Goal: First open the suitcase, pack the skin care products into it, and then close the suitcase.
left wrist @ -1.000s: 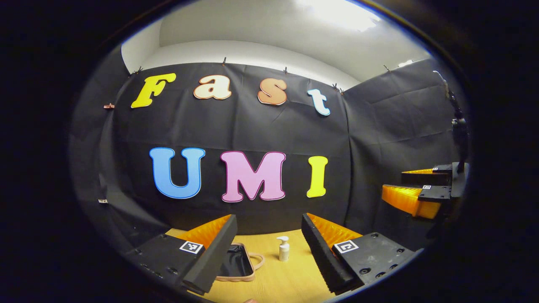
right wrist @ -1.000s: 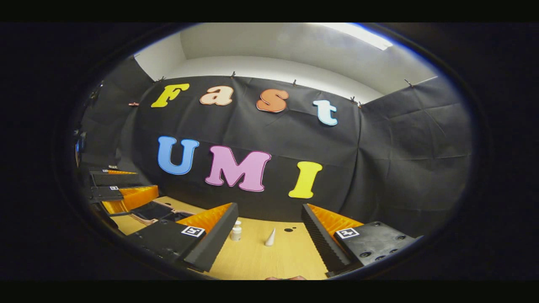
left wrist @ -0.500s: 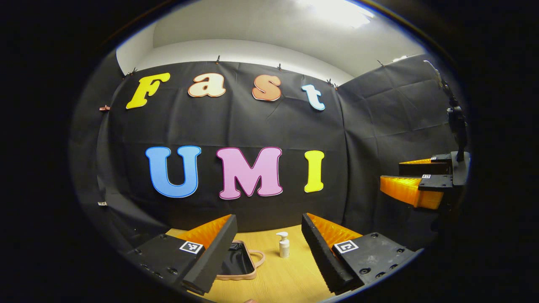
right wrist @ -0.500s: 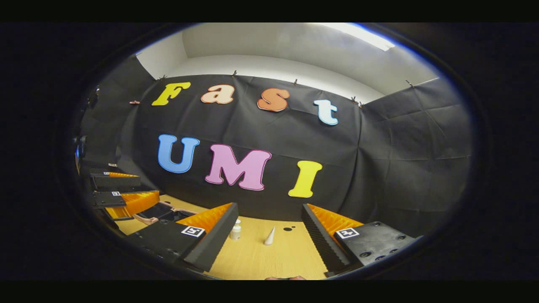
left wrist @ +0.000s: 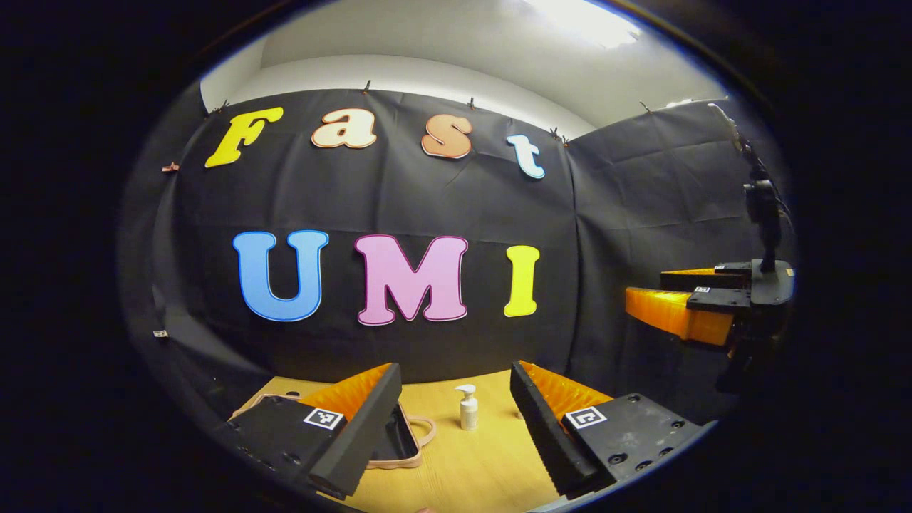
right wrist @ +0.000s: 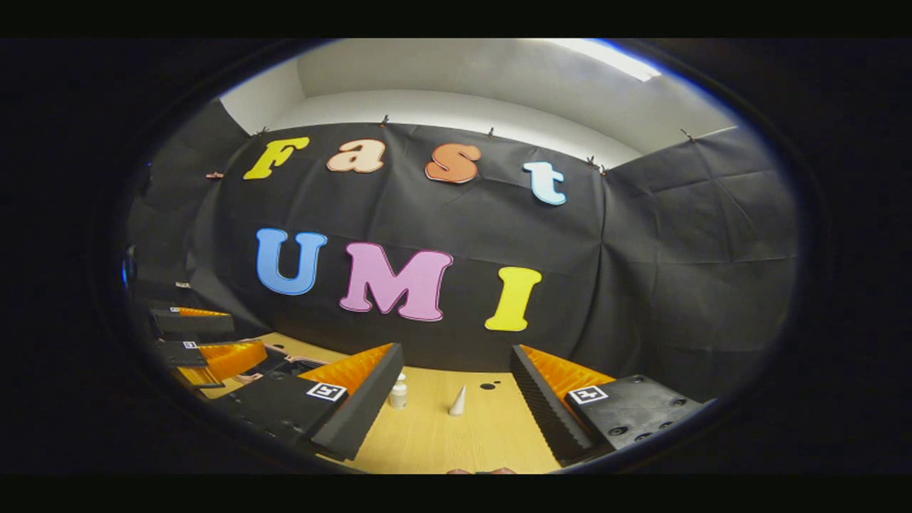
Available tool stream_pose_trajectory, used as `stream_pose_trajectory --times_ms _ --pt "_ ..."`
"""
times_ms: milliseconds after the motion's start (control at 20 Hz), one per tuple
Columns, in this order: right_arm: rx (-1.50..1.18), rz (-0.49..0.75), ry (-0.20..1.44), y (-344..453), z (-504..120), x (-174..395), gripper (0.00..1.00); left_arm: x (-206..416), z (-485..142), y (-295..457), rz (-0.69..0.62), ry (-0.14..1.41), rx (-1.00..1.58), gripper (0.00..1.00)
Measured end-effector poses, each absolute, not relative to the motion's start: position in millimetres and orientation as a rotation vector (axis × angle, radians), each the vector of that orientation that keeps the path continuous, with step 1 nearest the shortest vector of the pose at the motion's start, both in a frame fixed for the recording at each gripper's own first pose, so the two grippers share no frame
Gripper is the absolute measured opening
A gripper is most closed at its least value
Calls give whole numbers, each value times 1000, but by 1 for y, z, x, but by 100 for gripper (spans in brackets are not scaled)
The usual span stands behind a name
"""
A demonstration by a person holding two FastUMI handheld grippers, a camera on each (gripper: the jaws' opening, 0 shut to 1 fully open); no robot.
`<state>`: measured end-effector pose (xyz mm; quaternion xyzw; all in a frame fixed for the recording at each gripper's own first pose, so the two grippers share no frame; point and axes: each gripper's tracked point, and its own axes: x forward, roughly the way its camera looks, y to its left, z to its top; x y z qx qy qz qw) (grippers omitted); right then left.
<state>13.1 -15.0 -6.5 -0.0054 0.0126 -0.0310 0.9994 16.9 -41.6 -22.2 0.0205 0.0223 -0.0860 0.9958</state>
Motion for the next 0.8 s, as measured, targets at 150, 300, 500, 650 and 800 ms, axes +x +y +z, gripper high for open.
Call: stream_pose_trajectory --times_ms 150,300,500,650,800 --pt "-9 -78 35 -20 -11 23 96 32 -37 -55 -203 69 36 97" --pt "-8 -83 42 -32 -21 35 96 59 -61 -73 -234 104 27 97" --pt "-12 -54 66 -49 -46 64 96 114 -109 -99 -253 155 52 97" --pt "-33 -24 82 -66 -73 98 96 159 -156 -114 -240 232 93 97" --pt "-6 18 135 -76 -107 134 96 207 -203 -125 -213 303 100 97"
